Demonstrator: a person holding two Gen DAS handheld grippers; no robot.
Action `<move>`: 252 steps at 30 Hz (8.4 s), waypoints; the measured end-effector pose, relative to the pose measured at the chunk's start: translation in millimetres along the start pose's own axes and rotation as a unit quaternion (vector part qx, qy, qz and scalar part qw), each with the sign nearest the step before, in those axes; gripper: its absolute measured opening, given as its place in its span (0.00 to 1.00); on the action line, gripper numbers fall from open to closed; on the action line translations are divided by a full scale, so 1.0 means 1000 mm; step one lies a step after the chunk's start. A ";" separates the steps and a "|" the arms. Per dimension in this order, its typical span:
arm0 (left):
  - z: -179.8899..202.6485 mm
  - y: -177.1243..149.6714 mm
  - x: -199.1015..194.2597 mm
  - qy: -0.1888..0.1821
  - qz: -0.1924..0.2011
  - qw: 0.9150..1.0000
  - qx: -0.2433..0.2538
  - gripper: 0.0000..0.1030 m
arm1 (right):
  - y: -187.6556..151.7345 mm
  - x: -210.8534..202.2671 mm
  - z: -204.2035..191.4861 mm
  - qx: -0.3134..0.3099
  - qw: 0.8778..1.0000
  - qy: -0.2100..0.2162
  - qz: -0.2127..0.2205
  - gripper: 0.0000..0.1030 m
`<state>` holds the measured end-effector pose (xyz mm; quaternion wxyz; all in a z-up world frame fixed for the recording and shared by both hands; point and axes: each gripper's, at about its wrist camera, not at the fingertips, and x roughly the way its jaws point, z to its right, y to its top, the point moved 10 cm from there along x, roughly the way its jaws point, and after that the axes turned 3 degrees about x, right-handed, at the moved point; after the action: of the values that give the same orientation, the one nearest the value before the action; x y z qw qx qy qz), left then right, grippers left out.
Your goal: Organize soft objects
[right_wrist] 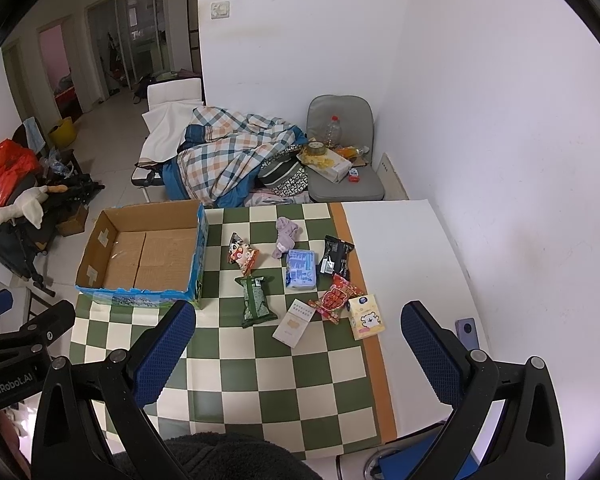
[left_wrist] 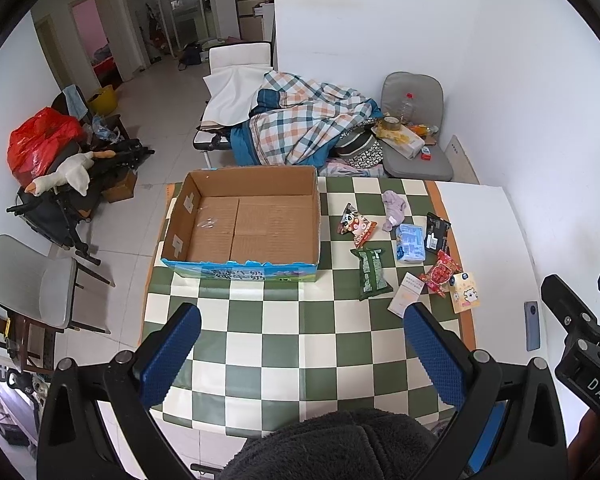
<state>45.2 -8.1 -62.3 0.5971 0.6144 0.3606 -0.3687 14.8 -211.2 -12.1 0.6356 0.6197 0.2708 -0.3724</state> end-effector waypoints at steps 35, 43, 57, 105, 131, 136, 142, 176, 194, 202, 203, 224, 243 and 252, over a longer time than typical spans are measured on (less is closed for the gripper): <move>0.043 0.021 0.051 -0.025 -0.021 0.999 0.006 1.00 | -0.002 0.030 0.023 0.031 0.999 0.005 -0.034 1.00; 0.098 0.044 0.190 -0.045 -0.119 0.990 0.057 1.00 | -0.006 0.177 0.101 0.104 0.987 -0.003 -0.125 1.00; 0.157 -0.025 0.422 -0.046 -0.344 0.937 0.044 0.71 | -0.092 0.471 0.104 0.161 0.914 0.046 -0.368 0.84; 0.176 -0.059 0.440 -0.035 -0.351 0.935 0.047 0.33 | -0.135 0.493 0.056 0.194 0.894 0.062 -0.400 0.42; -0.040 0.066 0.265 -0.089 -0.194 0.976 -0.038 0.32 | -0.008 0.304 -0.168 0.013 0.917 0.271 -0.294 0.41; -0.115 0.074 0.315 -0.083 -0.224 0.969 -0.064 0.32 | 0.002 0.323 -0.261 -0.018 0.914 0.268 -0.305 0.41; -0.152 0.081 0.375 -0.109 -0.253 0.958 -0.086 0.26 | 0.002 0.378 -0.332 -0.045 0.917 0.230 -0.322 0.41; -0.193 0.063 0.344 -0.004 -0.168 0.984 -0.052 0.95 | -0.019 0.393 -0.311 -0.072 0.949 0.116 -0.286 1.00; -0.167 0.039 0.233 0.020 -0.080 0.995 -0.049 0.99 | -0.037 0.274 -0.280 -0.073 0.965 0.153 -0.201 1.00; -0.090 0.060 0.208 -0.015 -0.069 0.997 0.003 0.99 | -0.034 0.252 -0.231 -0.029 0.960 0.187 -0.207 1.00; -0.078 0.063 0.208 -0.018 -0.069 0.997 0.013 0.99 | -0.032 0.252 -0.214 -0.019 0.961 0.183 -0.206 1.00; 0.263 0.037 0.411 -0.137 -0.320 0.933 0.095 0.98 | -0.119 0.411 0.172 0.149 0.930 0.022 -0.336 1.00; 0.287 0.013 0.497 -0.084 -0.366 0.917 0.134 0.69 | -0.172 0.481 0.166 0.119 0.908 0.031 -0.401 1.00; 0.267 0.011 0.488 -0.080 -0.344 0.925 0.136 0.43 | -0.192 0.494 0.169 0.155 0.896 0.023 -0.415 0.74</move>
<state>277.6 -273.7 -492.3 0.3710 0.4960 0.4471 -0.6454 124.7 -437.8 -508.5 0.3122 0.5502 0.4571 -0.6252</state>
